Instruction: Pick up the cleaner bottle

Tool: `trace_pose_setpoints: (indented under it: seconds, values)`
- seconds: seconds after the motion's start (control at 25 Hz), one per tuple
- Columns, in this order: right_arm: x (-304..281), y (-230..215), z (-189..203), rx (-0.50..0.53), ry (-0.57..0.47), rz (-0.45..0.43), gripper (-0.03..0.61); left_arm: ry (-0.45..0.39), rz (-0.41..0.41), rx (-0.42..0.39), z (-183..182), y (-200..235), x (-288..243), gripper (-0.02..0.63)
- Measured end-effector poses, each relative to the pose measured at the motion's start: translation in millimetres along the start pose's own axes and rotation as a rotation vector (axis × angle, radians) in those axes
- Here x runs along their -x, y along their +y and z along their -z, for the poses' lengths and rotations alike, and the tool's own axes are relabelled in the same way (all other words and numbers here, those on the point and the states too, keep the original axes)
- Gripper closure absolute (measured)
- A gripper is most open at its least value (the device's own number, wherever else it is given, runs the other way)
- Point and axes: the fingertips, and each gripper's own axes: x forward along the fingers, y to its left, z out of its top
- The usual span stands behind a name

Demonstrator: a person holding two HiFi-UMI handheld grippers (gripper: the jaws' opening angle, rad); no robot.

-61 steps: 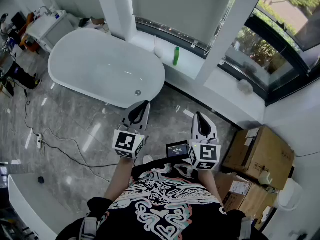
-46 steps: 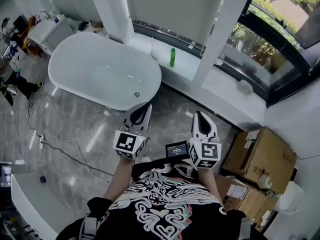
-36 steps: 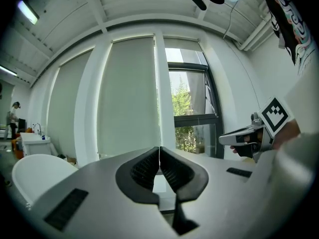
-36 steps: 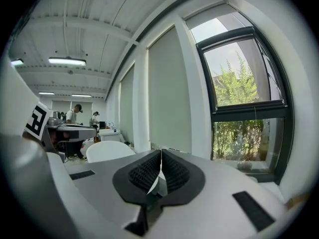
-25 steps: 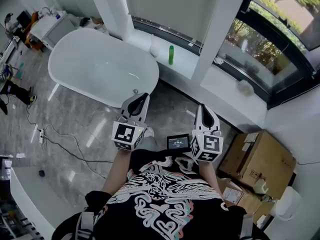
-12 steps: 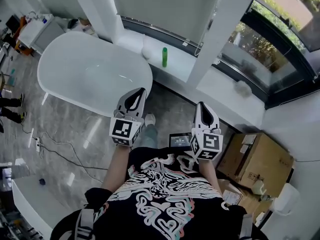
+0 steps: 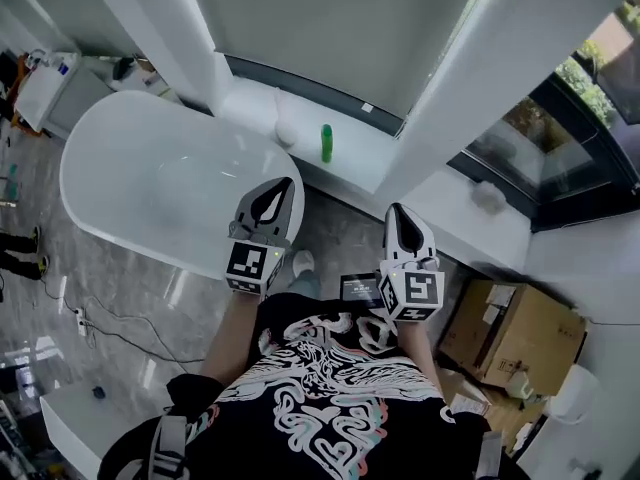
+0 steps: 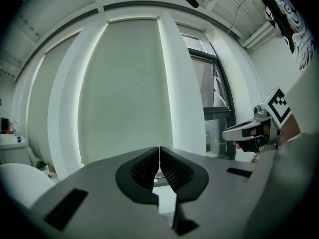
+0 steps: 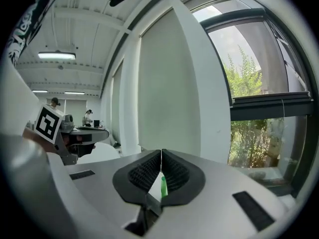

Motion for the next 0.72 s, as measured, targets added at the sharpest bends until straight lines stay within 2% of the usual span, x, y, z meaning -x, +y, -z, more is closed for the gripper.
trace_pose_setpoints:
  seconds: [0.32, 0.72]
  values:
    - [-100, -5, -9, -0.018, 0.026, 0.027, 0.551, 0.017, 0.045, -0.001, 0, 70, -81, 0.595]
    - [-170, 1, -15, 0.003, 0.053, 0.070, 0.551, 0.017, 0.065, 0.038, 11, 136, -120, 0.595]
